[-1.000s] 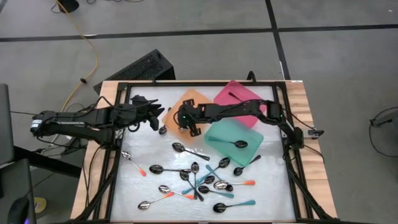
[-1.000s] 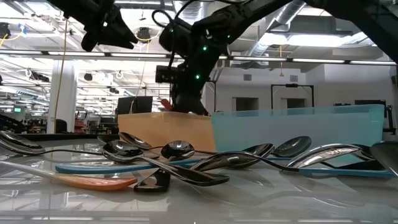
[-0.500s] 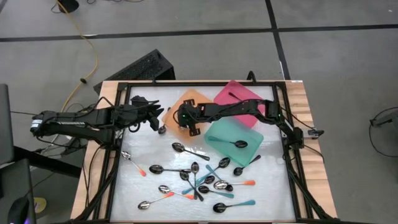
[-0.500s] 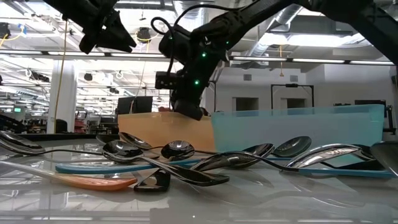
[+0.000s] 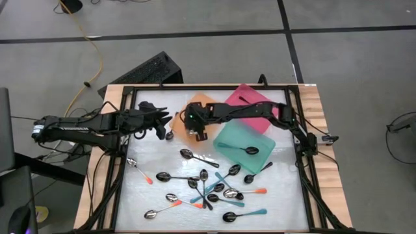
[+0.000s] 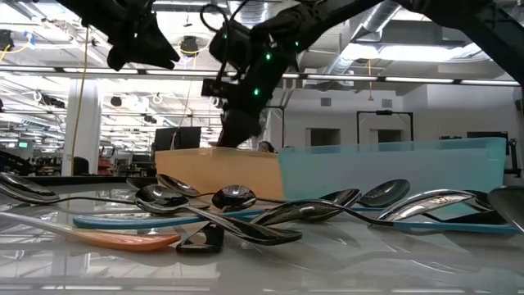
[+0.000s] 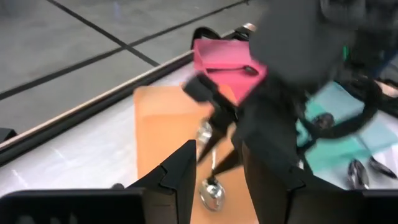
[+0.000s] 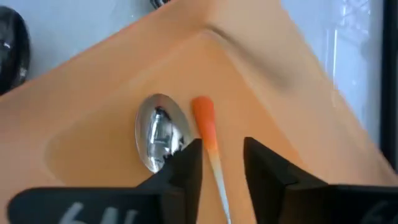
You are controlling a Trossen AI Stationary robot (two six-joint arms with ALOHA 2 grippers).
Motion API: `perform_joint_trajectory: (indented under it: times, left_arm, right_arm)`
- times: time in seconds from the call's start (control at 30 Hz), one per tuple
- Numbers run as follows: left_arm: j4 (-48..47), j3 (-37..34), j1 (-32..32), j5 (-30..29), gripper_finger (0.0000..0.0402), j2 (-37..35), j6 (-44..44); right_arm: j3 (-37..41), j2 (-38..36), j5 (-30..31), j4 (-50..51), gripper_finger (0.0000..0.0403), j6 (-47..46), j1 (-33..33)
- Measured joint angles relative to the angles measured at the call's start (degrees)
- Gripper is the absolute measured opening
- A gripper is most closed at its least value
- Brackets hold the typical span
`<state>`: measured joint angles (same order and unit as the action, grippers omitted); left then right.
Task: Sort silverware by color (type)
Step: Put the orange spoon into the orange bin, then put the black spoon into the pink bin
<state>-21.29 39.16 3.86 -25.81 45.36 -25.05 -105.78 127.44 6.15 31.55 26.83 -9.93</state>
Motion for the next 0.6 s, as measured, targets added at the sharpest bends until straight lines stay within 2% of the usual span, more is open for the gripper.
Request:
perform_joint_trajectory:
  times: [0.1, 0.27, 0.33, 0.47, 0.6]
  left_arm:
    - [-2.2, 0.0, 0.0, 4.2, 0.0126, 0.0, 0.9]
    - [-10.4, 0.0, -0.2, 18.9, 0.0137, -0.1, 5.6]
    - [-13.8, 0.0, -0.9, 22.5, 0.0137, 0.3, 5.7]
    - [-17.7, 0.0, -4.3, 25.5, 0.0138, 1.0, 3.4]
    - [-17.5, -0.1, -8.9, 24.4, 0.0138, 2.4, 1.6]
  right_arm:
    - [-4.8, -0.1, -2.5, 5.0, 0.0166, 0.2, -0.1]
    - [-17.0, -1.7, -4.9, 18.3, 0.0198, 2.5, -1.0]
    - [-21.9, -3.4, -5.0, 22.9, 0.0202, 3.2, -1.7]
    - [-29.0, -6.9, -5.0, 29.9, 0.0201, 3.6, -2.9]
    - [-27.9, -15.5, -4.9, 32.7, 0.0198, 3.1, -3.4]
